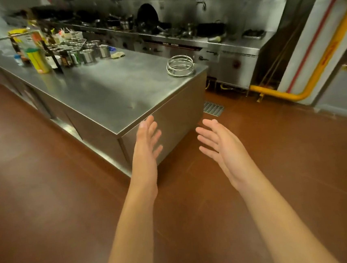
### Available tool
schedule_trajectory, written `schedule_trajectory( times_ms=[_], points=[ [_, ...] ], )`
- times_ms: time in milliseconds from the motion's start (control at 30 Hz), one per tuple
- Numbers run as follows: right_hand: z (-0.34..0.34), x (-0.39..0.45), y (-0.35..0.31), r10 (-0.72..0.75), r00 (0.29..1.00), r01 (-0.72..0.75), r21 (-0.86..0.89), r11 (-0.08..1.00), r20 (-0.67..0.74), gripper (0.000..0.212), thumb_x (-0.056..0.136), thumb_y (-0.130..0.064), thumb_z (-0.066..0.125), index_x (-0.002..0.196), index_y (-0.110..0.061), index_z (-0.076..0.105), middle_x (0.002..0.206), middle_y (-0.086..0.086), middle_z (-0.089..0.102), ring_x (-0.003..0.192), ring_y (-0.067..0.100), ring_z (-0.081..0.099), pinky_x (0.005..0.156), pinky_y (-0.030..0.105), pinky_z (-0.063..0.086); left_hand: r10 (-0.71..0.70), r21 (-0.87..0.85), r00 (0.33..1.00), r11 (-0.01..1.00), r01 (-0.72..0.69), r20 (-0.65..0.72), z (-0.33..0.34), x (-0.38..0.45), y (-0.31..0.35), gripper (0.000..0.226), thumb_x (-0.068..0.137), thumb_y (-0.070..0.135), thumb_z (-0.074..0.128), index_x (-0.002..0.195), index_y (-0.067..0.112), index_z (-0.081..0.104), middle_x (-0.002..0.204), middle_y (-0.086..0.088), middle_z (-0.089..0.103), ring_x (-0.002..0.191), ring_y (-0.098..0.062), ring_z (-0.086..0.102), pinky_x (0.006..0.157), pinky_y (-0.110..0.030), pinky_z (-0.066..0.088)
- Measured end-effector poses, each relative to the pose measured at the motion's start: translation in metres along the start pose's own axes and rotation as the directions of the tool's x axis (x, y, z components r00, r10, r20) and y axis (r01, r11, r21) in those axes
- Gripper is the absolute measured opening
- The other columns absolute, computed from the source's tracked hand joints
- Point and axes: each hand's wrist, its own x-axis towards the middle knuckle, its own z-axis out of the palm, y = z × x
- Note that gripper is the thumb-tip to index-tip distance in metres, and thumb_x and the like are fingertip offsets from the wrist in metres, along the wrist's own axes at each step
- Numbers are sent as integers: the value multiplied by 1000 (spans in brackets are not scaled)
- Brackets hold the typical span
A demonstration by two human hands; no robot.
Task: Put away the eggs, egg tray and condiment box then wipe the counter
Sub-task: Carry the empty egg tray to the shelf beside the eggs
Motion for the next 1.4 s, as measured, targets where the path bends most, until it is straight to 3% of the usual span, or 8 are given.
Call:
schedule_trajectory(
  times_ms=[100, 233, 367, 600, 867, 1000, 1233, 1400],
  points=[
    [-24, 41, 2, 17, 997, -16, 15, 1000, -79, 50, 101, -51, 40, 145, -29, 45, 132, -11, 62, 120, 5, 58, 98, 27, 49, -23, 47, 999, 999, 21, 39, 24, 43, -16, 56, 103, 55, 23, 149, 31, 42, 152, 7, 46, 134, -6, 47, 118, -42, 32],
    [-57, 107, 11, 47, 991, -40, 60, 997, -125, 51, 101, -52, 38, 145, -28, 45, 135, -8, 60, 121, 8, 58, 99, 30, 48, -65, 129, 992, 990, 50, 111, 65, 107, -39, 65, 96, 67, 23, 150, 33, 37, 156, 7, 41, 139, -9, 41, 120, -43, 26],
    [-92, 185, -2, 30, 992, -19, 84, 996, -127, 53, 102, -52, 36, 147, -26, 43, 136, -7, 59, 122, 8, 57, 97, 28, 49, -53, 182, 993, 983, 35, 100, 114, 180, -45, 58, 102, 57, 23, 150, 29, 41, 152, 6, 46, 136, -10, 46, 119, -45, 31],
    [-143, 311, -53, -75, 990, 88, 106, 991, -117, 53, 101, -55, 34, 146, -29, 45, 138, -10, 58, 125, 6, 54, 106, 31, 43, 59, 42, 997, 997, -61, 57, 194, 292, -28, 55, 104, 53, 25, 145, 25, 48, 145, 5, 55, 129, -10, 54, 114, -42, 38],
    [-166, 421, -53, 8, 994, 5, 121, 993, -106, 48, 101, -52, 38, 142, -30, 48, 132, -13, 63, 124, 5, 55, 104, 30, 45, 21, 87, 996, 996, -29, 84, 238, 403, -42, 55, 101, 60, 28, 141, 31, 52, 141, 10, 56, 127, -5, 55, 114, -44, 38],
    [-181, 492, -50, 28, 989, -15, 93, 996, -145, 53, 100, -53, 39, 145, -27, 45, 134, -11, 61, 126, 7, 54, 106, 31, 43, -20, 89, 992, 996, 9, 127, 260, 478, -65, 68, 85, 69, 32, 139, 33, 53, 140, 11, 57, 127, -6, 54, 115, -45, 37],
    [-205, 626, -91, 26, 961, -29, -7, 1000, -275, 54, 100, -53, 38, 147, -26, 43, 142, -5, 56, 131, 13, 50, 115, 43, 37, -18, 59, 971, 998, 4, 239, 317, 637, -77, 60, 99, 65, 24, 144, 32, 48, 145, 7, 54, 128, -7, 54, 114, -47, 38],
    [-235, 703, -112, -20, 928, 22, 1, 1000, -373, 54, 101, -50, 36, 148, -25, 41, 143, -4, 54, 132, 13, 49, 115, 45, 36, -19, 66, 925, 998, -6, 379, 374, 720, -86, 66, 93, 71, 29, 144, 34, 48, 145, 11, 53, 126, -3, 54, 113, -41, 39]
  ],
)
